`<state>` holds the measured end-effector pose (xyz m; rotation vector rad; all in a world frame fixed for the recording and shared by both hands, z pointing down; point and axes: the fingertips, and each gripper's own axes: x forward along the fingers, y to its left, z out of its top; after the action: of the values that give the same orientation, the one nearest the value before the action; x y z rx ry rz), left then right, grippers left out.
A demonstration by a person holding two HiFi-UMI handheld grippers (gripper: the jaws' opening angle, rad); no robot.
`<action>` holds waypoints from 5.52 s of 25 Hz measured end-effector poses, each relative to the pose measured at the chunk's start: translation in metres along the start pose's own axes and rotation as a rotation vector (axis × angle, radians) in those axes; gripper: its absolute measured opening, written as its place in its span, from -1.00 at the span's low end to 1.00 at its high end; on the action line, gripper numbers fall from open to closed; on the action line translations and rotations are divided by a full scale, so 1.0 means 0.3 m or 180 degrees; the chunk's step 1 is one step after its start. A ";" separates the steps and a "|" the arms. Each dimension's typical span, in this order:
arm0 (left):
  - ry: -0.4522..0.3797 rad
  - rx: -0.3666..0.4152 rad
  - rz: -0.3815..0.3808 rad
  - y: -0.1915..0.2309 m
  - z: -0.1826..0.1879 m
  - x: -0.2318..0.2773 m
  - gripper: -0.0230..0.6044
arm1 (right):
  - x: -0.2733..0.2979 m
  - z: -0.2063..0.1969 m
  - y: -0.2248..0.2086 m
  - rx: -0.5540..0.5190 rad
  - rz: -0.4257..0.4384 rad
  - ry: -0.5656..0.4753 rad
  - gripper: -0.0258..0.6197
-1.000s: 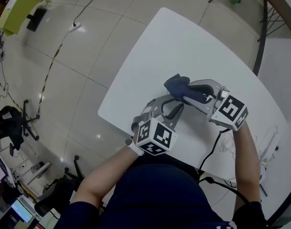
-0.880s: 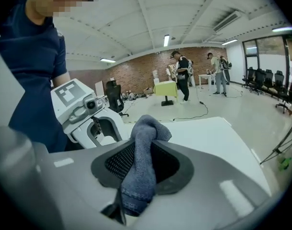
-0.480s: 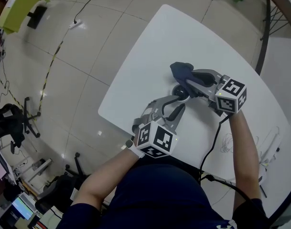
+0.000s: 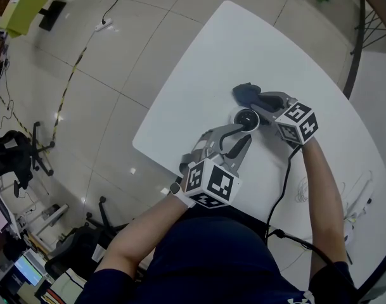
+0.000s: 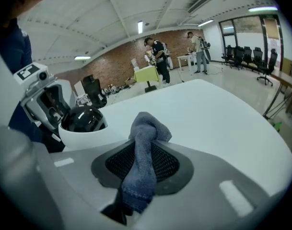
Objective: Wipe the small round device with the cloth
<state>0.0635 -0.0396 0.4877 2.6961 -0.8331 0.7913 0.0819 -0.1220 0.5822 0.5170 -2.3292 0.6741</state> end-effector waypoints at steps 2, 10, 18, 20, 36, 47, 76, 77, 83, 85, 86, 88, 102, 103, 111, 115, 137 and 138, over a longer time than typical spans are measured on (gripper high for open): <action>0.0000 0.0003 0.0005 0.004 -0.003 0.001 -0.62 | 0.008 -0.006 -0.004 -0.0029 -0.0068 0.0072 -0.59; 0.0058 -0.0059 -0.0070 -0.003 -0.016 -0.001 -0.57 | -0.140 0.125 0.034 0.0172 -0.0250 -0.0374 -0.59; 0.0039 -0.0025 -0.0107 0.012 -0.038 -0.021 -0.56 | -0.238 0.286 0.296 -0.0059 -0.0554 -0.0980 -0.59; 0.0051 0.0019 -0.0136 0.017 -0.038 -0.022 -0.56 | -0.238 0.265 0.308 -0.0016 -0.0847 -0.1056 -0.59; 0.0136 0.0171 -0.0284 0.015 -0.047 -0.014 -0.56 | -0.185 -0.140 0.191 0.2185 -0.1630 -0.1401 -0.59; -0.0081 0.0118 -0.0454 0.052 0.011 -0.056 -0.44 | -0.218 -0.163 0.231 0.2399 -0.1885 -0.1578 -0.59; -0.0053 0.0306 -0.0614 0.155 0.014 0.009 -0.71 | -0.045 -0.206 0.341 0.3534 -0.2099 -0.2136 -0.58; -0.0051 0.0294 -0.0617 0.155 0.012 0.009 -0.71 | -0.045 -0.215 0.341 0.3672 -0.2046 -0.2162 -0.58; -0.0038 0.0230 -0.0624 0.136 0.004 0.023 -0.71 | -0.239 -0.169 0.367 0.3804 -0.2222 -0.2649 -0.59; -0.0063 0.0178 -0.0622 0.142 0.007 0.022 -0.71 | -0.297 -0.077 0.385 0.3536 -0.2255 -0.2923 -0.59; -0.0077 0.0140 -0.0621 0.147 0.009 0.020 -0.71 | -0.304 -0.034 0.394 0.3443 -0.2221 -0.3043 -0.59; -0.0106 0.0085 -0.0616 0.153 0.013 0.014 -0.71 | -0.298 0.027 0.406 0.3357 -0.2123 -0.3260 -0.59; -0.0143 0.0178 -0.0598 0.150 0.010 0.012 -0.74 | -0.037 -0.201 0.353 0.4603 -0.1806 -0.2978 -0.60; -0.0141 0.0182 -0.0599 0.148 0.009 0.014 -0.74 | -0.034 -0.209 0.350 0.4602 -0.1817 -0.2910 -0.60; -0.0061 0.0167 -0.0622 0.142 0.000 0.008 -0.64 | -0.079 -0.223 0.366 0.4375 -0.1882 -0.2640 -0.59; -0.0145 0.0069 -0.0634 0.147 0.025 -0.053 -0.59 | -0.165 -0.184 0.396 0.4048 -0.1849 -0.2643 -0.59; -0.0784 -0.1691 -0.2816 -0.143 0.167 -0.351 -0.46 | -0.432 0.209 0.604 0.2444 0.1375 -0.3218 -0.45; -0.0806 -0.1691 -0.2748 -0.138 0.169 -0.349 -0.47 | -0.431 0.215 0.604 0.2440 0.1401 -0.3204 -0.42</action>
<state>0.0362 0.0251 0.3860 2.3151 0.1300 0.0176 0.0493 0.0073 0.3925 0.8084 -3.0848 1.9026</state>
